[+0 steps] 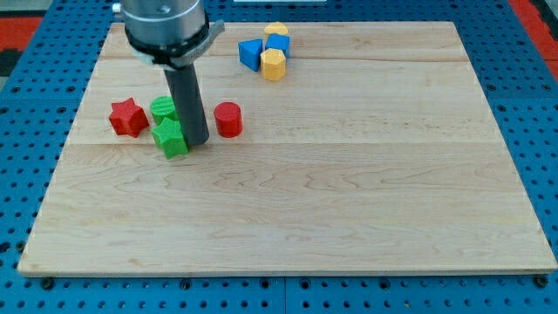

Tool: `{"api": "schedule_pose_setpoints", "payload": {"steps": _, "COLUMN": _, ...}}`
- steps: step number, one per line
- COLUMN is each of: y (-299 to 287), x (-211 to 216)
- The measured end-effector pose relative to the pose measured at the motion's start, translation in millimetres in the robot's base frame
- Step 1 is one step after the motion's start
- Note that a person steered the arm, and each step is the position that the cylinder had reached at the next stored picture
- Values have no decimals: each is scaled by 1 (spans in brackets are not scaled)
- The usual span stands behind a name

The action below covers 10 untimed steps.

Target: Move the red circle towards the group of blocks

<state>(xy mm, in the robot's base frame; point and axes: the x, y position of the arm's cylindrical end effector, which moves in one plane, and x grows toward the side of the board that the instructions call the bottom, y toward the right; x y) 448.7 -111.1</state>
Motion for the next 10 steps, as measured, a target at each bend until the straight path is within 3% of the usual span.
{"api": "schedule_pose_setpoints", "payload": {"steps": 1, "y": 26, "x": 14}}
{"api": "schedule_pose_setpoints", "payload": {"steps": 3, "y": 83, "x": -14}}
{"api": "schedule_pose_setpoints", "payload": {"steps": 5, "y": -2, "x": 1}}
{"api": "schedule_pose_setpoints", "payload": {"steps": 7, "y": 33, "x": -90}}
{"api": "schedule_pose_setpoints", "payload": {"steps": 8, "y": 54, "x": -90}}
{"api": "schedule_pose_setpoints", "payload": {"steps": 9, "y": 57, "x": -122}}
{"api": "schedule_pose_setpoints", "payload": {"steps": 10, "y": 26, "x": -139}}
